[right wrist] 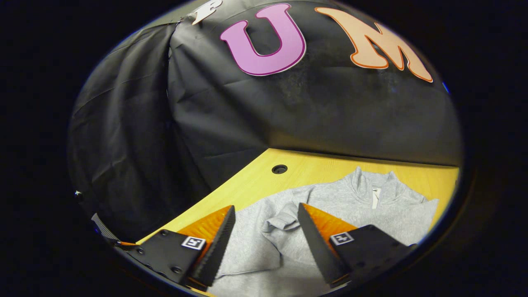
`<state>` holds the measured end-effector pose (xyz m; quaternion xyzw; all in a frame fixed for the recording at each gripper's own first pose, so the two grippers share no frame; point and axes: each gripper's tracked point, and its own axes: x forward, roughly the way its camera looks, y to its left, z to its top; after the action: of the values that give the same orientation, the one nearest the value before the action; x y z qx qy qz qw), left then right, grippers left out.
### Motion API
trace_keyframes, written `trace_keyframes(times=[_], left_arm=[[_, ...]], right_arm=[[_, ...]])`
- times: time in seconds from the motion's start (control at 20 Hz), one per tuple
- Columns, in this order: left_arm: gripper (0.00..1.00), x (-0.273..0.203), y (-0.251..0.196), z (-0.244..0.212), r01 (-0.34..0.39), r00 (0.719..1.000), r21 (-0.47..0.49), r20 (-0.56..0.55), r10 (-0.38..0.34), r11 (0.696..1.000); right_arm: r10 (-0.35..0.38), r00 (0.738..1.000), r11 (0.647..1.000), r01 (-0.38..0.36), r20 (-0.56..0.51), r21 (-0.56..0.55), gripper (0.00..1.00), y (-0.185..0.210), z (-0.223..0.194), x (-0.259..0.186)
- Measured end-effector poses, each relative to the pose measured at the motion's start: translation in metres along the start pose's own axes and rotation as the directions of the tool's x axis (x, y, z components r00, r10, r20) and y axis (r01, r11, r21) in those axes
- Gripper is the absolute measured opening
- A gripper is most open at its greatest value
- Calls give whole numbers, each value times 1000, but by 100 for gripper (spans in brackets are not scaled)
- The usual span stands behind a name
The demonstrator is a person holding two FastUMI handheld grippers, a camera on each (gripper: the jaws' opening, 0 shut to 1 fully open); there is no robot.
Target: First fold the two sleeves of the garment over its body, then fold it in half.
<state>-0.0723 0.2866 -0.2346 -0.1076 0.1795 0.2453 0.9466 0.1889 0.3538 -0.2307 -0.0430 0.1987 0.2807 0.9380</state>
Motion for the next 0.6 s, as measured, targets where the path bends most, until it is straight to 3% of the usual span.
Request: trace_keyframes(times=[0.1, 0.6], left_arm=[[94, 6, 10, -8, -16, 1000, 8, -20, 16, 1000], [93, 16, 14, -20, -26, 998, 95, -52, 31, 995]], right_arm=[[-15, 1000, 1000, 15, 8, -14, 98, -5, 0, -9], [-90, 995, 996, 91, 40, -22, 98, -42, 9, -68]])
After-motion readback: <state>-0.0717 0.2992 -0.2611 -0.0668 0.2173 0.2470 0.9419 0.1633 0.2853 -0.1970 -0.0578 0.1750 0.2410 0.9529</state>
